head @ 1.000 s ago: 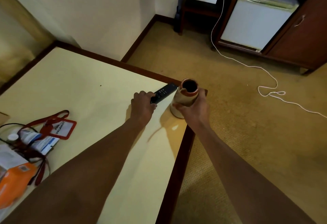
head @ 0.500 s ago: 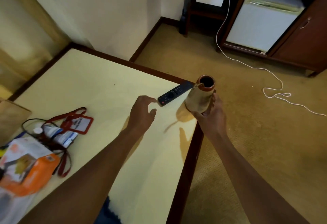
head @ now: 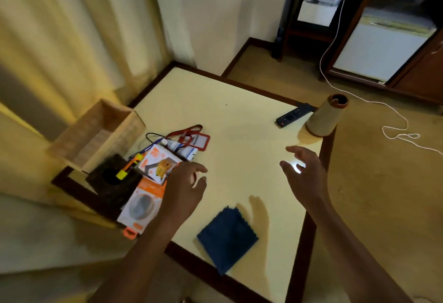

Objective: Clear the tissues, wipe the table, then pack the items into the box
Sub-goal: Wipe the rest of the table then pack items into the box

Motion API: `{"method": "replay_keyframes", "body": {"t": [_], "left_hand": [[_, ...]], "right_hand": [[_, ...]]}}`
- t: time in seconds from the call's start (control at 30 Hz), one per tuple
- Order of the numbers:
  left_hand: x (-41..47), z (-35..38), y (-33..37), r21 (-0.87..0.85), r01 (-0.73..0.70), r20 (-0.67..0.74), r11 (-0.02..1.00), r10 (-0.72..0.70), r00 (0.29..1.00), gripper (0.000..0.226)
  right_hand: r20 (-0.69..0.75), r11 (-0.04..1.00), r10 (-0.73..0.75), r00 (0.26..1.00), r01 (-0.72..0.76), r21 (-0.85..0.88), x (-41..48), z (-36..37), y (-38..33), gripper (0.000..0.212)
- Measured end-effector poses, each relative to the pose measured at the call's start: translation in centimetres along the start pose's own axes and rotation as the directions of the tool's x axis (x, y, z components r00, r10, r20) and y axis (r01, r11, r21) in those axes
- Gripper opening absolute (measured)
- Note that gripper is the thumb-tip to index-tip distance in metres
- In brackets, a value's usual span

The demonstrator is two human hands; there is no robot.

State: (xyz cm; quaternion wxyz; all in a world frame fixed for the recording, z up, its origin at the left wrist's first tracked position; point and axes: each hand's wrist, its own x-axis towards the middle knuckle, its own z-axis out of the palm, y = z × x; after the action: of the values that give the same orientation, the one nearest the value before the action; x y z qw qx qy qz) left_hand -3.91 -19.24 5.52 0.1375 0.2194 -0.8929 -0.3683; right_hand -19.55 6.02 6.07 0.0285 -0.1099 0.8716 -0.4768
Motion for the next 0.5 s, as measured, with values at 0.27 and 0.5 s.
{"method": "replay_keyframes", "body": {"t": [0.27, 0.5], "left_hand": [[-4.5, -11.7, -8.7, 0.011, 0.116, -0.111, 0.993, -0.114, 0.987, 0.029], [-3.3, -15.2, -13.7, 0.039, 0.279, -0.118, 0.96, -0.273, 0.955, 0.037]], "right_hand": [[0.149, 0.998, -0.066, 0.987, 0.068, -0.008, -5.5, 10.0, -9.9, 0.035], [0.427, 0.962, -0.139, 0.893, 0.224, -0.156, -6.6, 18.6, -15.1, 0.047]]}}
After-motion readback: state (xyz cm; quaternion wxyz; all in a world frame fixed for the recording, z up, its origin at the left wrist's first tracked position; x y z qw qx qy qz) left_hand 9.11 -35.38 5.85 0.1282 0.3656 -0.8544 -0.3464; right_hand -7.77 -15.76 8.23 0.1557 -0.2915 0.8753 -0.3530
